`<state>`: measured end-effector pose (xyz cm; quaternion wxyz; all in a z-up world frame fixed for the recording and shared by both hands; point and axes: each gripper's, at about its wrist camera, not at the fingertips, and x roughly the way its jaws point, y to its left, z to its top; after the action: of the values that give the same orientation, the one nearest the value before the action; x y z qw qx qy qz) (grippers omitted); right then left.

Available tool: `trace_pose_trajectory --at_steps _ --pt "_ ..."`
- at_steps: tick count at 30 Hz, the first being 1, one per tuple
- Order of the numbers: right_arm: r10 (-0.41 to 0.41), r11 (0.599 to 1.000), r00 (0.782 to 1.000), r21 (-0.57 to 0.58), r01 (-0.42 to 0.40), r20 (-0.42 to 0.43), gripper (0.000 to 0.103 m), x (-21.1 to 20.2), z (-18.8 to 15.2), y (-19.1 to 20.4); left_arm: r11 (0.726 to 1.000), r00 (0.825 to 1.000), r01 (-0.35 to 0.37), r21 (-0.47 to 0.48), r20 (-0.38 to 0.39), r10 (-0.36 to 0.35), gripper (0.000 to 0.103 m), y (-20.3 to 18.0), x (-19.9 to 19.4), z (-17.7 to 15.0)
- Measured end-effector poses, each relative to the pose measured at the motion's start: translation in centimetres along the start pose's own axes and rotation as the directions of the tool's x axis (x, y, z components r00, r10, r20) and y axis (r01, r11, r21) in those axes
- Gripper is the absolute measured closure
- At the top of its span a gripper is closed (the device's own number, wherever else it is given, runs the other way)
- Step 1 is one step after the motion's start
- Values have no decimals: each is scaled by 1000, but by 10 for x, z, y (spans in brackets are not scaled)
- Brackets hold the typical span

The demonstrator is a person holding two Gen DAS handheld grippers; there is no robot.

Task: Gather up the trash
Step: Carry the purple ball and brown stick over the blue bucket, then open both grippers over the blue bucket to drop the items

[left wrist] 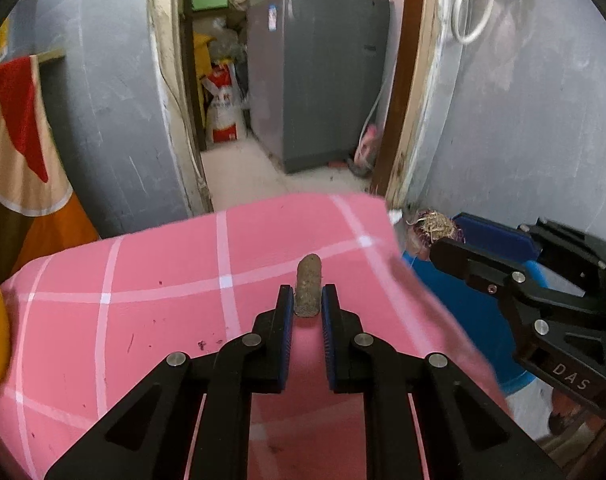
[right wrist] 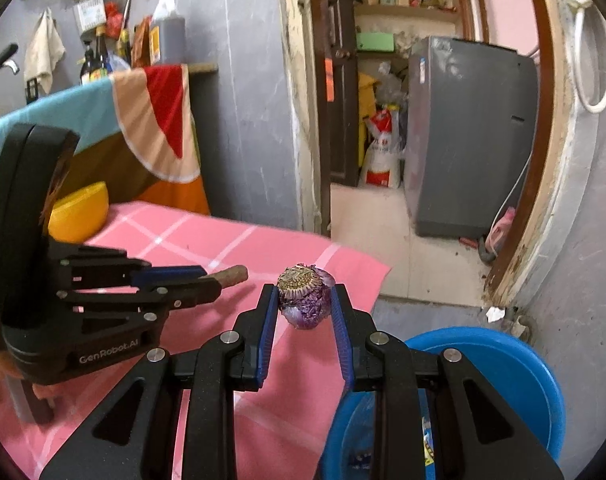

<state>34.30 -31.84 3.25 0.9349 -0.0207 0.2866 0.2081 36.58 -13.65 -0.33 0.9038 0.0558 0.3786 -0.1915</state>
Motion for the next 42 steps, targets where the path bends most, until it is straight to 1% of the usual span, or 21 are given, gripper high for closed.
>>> trace_pose_trajectory --at_steps 5,10,14,18,21,24,29,36,40,42 --pt "-20 1000 996 20 18 88 78 -21 4 -6 1000 996 5 -26 89 -3 92 -13 -19 10" --pt "-58 998 979 41 50 197 78 -48 4 -14 999 985 13 -47 175 -4 92 -24 -36 16" --pt "-96 995 955 58 83 279 78 -70 3 -21 998 970 26 -59 241 -11 92 -34 -48 22" --pt "-144 989 923 83 122 358 78 -90 2 -29 997 949 46 -66 313 -23 92 -45 -59 29" --pt "-168 985 904 101 139 394 78 -100 0 -34 996 935 55 -65 354 -28 92 -54 -66 33" --pt "-197 980 888 112 165 415 78 -110 -2 -40 996 923 66 -59 383 -39 92 -63 -71 36" --pt "-236 971 873 134 197 426 78 -121 -11 -52 995 911 92 -49 407 -64 92 -79 -71 39" --pt "-288 956 863 173 236 414 78 -135 -24 -72 991 910 130 -18 400 -112 92 -110 -64 36" --pt "-307 950 863 189 250 401 78 -140 -31 -82 989 911 147 -2 390 -134 92 -126 -58 37" --pt "-316 946 867 200 256 386 78 -141 -34 -88 988 915 155 9 376 -147 92 -134 -54 38"
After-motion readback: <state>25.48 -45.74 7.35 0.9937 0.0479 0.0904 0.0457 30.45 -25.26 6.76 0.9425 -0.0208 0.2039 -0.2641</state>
